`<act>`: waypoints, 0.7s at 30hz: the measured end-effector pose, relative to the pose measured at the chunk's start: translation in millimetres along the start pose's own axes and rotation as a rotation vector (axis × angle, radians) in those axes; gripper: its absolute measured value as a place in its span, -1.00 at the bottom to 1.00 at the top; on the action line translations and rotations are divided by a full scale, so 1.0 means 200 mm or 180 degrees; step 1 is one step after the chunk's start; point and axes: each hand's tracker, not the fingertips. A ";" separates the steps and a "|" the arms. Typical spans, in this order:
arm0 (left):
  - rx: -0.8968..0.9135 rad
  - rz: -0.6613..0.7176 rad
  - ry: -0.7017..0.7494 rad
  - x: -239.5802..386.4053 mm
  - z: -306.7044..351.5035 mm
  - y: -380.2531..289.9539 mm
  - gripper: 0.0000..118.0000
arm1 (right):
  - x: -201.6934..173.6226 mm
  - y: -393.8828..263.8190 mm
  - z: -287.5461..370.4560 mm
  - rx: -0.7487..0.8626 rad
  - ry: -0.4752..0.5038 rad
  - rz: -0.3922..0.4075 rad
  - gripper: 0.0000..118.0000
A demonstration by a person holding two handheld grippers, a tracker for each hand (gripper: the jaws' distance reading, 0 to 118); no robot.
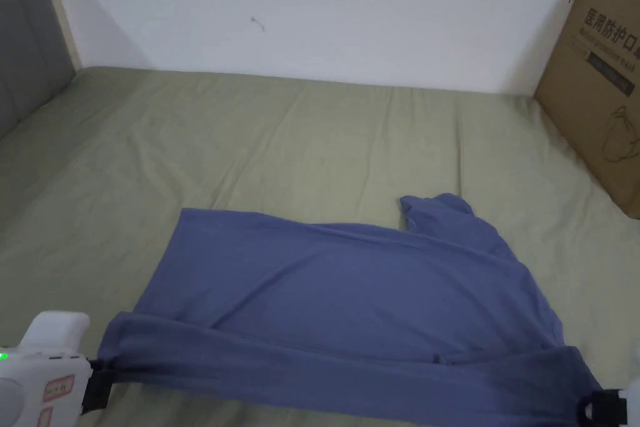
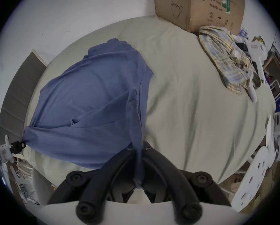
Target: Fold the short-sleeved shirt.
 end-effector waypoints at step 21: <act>0.0552 0.0283 -0.0076 0.04 0.18 0.01 0.38 | -0.18 0.07 0.20 0.0676 0.0082 0.0210 -0.06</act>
